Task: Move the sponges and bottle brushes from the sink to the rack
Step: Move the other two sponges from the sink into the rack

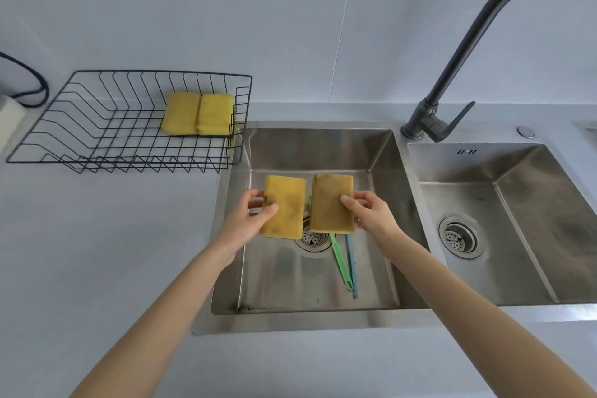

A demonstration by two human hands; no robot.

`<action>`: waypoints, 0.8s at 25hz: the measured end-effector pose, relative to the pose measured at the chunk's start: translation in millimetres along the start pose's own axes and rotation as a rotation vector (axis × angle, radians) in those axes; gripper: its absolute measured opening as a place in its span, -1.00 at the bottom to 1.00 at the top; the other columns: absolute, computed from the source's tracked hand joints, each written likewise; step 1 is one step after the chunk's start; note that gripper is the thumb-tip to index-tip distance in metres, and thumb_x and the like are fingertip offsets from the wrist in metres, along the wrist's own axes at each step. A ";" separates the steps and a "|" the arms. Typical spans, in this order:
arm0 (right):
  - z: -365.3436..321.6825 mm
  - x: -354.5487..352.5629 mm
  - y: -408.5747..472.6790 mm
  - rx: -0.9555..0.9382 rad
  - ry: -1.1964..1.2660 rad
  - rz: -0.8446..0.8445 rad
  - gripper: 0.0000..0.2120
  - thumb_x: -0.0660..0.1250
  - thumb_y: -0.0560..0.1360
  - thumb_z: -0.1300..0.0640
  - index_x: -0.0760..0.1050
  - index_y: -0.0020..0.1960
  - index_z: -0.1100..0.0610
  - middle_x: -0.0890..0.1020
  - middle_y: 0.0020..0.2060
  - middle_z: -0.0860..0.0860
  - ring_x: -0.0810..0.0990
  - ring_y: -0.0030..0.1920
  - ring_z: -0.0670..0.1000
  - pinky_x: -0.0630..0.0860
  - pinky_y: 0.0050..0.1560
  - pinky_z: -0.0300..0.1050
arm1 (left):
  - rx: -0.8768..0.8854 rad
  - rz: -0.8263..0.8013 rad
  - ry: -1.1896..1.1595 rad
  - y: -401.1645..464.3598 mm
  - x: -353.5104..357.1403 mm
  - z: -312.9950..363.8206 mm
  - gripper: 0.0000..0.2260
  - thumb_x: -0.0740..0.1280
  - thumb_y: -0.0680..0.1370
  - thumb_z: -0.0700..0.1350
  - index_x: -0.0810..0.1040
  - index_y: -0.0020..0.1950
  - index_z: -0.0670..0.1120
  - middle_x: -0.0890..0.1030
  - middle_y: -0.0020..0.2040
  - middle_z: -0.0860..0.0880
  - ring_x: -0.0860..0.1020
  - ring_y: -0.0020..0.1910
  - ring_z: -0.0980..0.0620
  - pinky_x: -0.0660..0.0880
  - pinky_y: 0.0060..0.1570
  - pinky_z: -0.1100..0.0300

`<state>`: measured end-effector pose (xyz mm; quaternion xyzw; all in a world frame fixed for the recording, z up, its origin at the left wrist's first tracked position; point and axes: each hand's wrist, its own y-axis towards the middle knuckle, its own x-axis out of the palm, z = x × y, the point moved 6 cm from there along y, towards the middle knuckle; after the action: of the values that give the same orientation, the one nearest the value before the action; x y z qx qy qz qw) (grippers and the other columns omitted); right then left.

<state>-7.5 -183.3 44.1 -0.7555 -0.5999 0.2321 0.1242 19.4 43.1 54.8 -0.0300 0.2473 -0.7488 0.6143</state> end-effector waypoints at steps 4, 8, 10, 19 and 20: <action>-19.5 17.4 -5.5 -0.041 -0.026 0.006 -0.79 0.29 0.51 0.05 0.39 0.06 0.14 0.51 -0.21 -0.05 0.53 -0.08 0.00 0.52 -0.05 -0.14 | 0.047 0.062 0.000 -6.4 -33.5 4.4 -0.64 0.29 0.50 -0.03 0.34 0.27 -0.06 0.44 0.17 0.00 0.47 0.07 0.00 0.45 -0.08 0.20; -36.3 37.6 -6.3 -0.077 -0.018 0.012 -0.81 0.31 0.50 0.05 0.42 0.03 0.13 0.53 -0.20 -0.03 0.53 -0.05 0.02 0.53 -0.01 -0.11 | 0.090 0.101 -0.013 -11.4 -68.4 11.8 -0.64 0.29 0.51 -0.05 0.35 0.27 -0.09 0.45 0.17 -0.04 0.48 0.10 -0.04 0.48 0.03 0.09; -47.7 49.9 -6.7 -0.096 -0.006 0.000 -0.81 0.31 0.50 0.07 0.42 0.03 0.14 0.53 -0.19 -0.01 0.53 -0.12 -0.02 0.54 -0.14 -0.21 | 0.103 0.116 -0.023 -12.6 -85.6 15.9 -0.65 0.28 0.51 -0.05 0.36 0.26 -0.10 0.46 0.16 -0.04 0.48 0.10 -0.04 0.48 0.05 0.07; -93.4 99.0 -2.4 -0.183 -0.016 -0.039 -0.80 0.32 0.50 0.07 0.45 0.03 0.18 0.54 -0.20 0.02 0.53 -0.20 -0.04 0.52 -0.20 -0.26 | 0.151 0.182 -0.135 -6.3 -155.8 27.2 -0.67 0.30 0.50 -0.07 0.39 0.23 -0.12 0.48 0.16 -0.10 0.51 0.08 -0.05 0.49 -0.02 0.12; -98.9 104.0 -0.5 -0.191 -0.024 -0.040 -0.80 0.32 0.50 0.06 0.45 0.03 0.18 0.54 -0.19 0.02 0.53 -0.22 -0.06 0.53 -0.21 -0.27 | 0.158 0.192 -0.140 -4.8 -163.7 28.4 -0.68 0.30 0.50 -0.07 0.39 0.22 -0.11 0.49 0.15 -0.10 0.51 0.07 -0.04 0.50 -0.05 0.16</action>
<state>59.4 -74.0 108.6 -0.7490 -0.6357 0.1802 0.0489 64.9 187.2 124.0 -0.0099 0.1458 -0.6999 0.6991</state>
